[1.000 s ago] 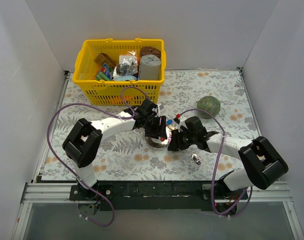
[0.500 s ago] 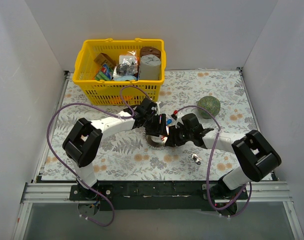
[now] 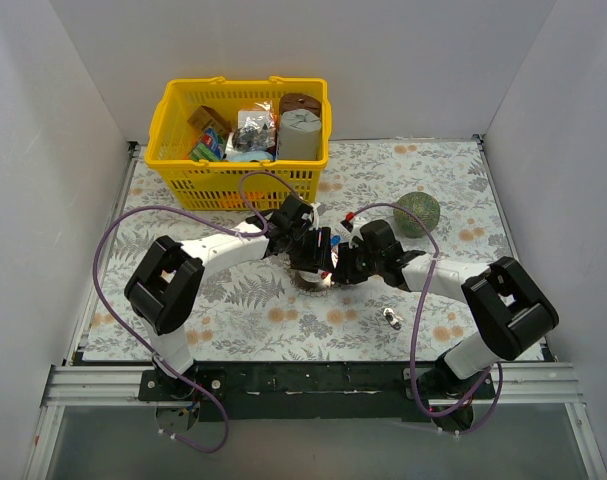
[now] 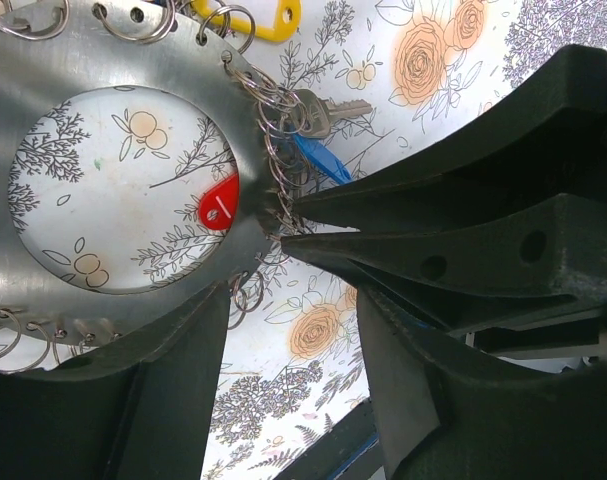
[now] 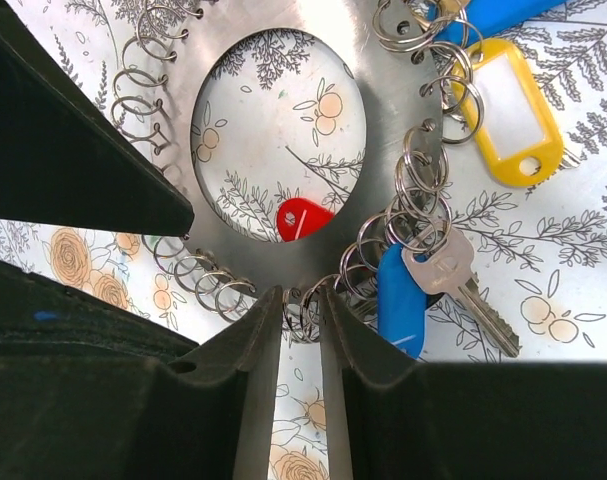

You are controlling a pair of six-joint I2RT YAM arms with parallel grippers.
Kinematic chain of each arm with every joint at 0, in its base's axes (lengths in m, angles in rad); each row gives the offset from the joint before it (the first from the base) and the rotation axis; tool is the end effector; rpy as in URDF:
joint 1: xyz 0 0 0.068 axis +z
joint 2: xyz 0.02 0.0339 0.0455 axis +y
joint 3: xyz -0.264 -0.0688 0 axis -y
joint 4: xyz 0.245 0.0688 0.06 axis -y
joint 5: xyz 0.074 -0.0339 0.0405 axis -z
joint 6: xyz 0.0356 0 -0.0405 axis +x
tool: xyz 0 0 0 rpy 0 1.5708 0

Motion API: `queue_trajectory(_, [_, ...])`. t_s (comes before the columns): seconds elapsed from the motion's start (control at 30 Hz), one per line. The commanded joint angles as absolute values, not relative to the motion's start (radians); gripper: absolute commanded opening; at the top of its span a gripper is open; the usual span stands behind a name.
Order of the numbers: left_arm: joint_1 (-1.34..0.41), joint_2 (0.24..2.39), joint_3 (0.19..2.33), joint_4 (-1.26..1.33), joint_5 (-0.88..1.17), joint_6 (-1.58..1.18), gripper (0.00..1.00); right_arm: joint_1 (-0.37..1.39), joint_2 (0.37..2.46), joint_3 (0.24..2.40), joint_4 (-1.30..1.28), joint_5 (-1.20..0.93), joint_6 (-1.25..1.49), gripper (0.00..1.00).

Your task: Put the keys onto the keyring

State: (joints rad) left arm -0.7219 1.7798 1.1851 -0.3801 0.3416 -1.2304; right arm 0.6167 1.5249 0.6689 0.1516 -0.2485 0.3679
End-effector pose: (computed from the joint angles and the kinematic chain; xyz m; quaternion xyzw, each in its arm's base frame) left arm 0.2711 -0.2546 0.1952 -0.1886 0.9243 -0.3307 0.0275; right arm 0.2368 0.1786 0.1613 -0.1634 0.8872 0.2960 0.3139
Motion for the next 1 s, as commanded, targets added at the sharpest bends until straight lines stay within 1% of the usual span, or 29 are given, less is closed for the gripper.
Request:
queue_trajectory(0.0, [-0.719,1.715,1.186,-0.367,0.351,-1.22,0.52,0.604,1.508,0.684,0.144,-0.224,0.384,0.29])
queue_trajectory(0.17, [-0.718,1.706,1.175,-0.365,0.347,-1.216,0.52,0.601,1.488,0.692,0.114,-0.204,0.371,0.32])
queue_trajectory(0.27, [-0.718,1.701,1.169,-0.361,0.347,-1.215,0.52,0.601,1.448,0.683,0.107,-0.206,0.367,0.37])
queue_trajectory(0.3, [-0.716,1.7,1.164,-0.357,0.347,-1.215,0.53,0.601,1.437,0.675,0.107,-0.206,0.368,0.41])
queue_trajectory(0.43, [-0.718,1.698,1.154,-0.344,0.357,-1.219,0.53,0.601,1.359,0.638,0.1,-0.201,0.39,0.48])
queue_trajectory(0.57, [-0.716,1.698,1.152,-0.339,0.36,-1.22,0.53,0.597,1.289,0.583,0.103,-0.202,0.417,0.52])
queue_trajectory(0.67, [-0.715,1.703,1.154,-0.341,0.365,-1.218,0.52,0.595,1.273,0.546,0.106,-0.256,0.439,0.52])
queue_trajectory(0.77, [-0.715,1.706,1.157,-0.339,0.365,-1.216,0.52,0.595,1.272,0.487,0.158,-0.308,0.469,0.54])
queue_trajectory(0.9, [-0.715,1.703,1.157,-0.337,0.37,-1.218,0.52,0.594,1.269,0.42,0.262,-0.34,0.528,0.62])
queue_trajectory(0.97, [-0.715,1.703,1.155,-0.334,0.371,-1.219,0.52,0.595,1.276,0.4,0.322,-0.345,0.561,0.63])
